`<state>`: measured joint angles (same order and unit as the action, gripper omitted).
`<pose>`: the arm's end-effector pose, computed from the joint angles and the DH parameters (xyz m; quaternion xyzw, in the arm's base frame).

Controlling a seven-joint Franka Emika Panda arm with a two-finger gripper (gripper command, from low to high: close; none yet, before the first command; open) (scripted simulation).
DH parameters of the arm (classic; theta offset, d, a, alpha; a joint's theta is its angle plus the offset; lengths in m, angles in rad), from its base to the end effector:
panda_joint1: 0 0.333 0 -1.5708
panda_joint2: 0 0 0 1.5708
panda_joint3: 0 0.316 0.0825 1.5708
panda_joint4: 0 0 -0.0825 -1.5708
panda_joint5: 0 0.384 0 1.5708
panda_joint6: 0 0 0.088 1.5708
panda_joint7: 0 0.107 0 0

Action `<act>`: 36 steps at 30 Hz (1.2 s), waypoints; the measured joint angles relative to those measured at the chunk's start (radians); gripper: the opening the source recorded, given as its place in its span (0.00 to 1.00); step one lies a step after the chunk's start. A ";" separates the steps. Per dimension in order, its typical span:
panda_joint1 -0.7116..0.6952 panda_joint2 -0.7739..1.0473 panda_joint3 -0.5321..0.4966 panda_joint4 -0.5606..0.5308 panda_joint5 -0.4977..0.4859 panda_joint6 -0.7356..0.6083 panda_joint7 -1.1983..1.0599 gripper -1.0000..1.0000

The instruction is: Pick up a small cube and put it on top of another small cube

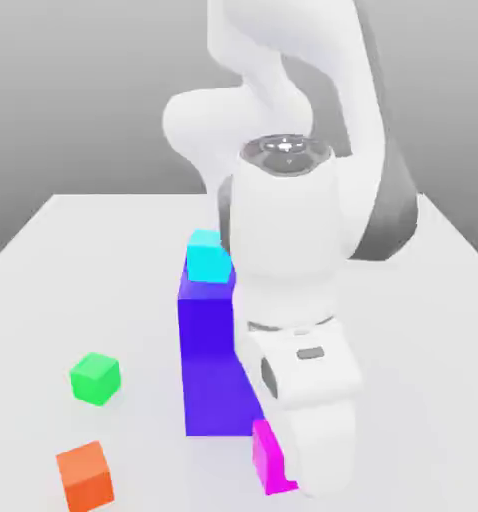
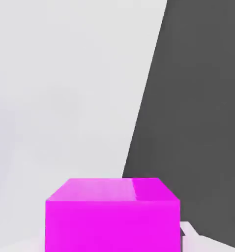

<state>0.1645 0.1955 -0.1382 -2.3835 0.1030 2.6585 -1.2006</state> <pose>0.5131 0.0096 0.2474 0.8408 0.5397 0.0412 0.0124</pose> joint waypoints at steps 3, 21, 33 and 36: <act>-0.045 -0.030 -0.012 -0.036 -0.007 -0.002 -0.154 0.00; -0.286 -0.216 -0.123 -0.258 -0.089 0.004 -1.052 0.00; -0.387 -0.353 -0.236 -0.411 -0.217 0.019 -1.598 0.00; -0.421 -0.372 -0.264 -0.455 -0.272 0.021 -1.672 0.00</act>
<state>-0.2568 -0.1767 -0.4026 -2.8384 -0.1693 2.6799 -2.8726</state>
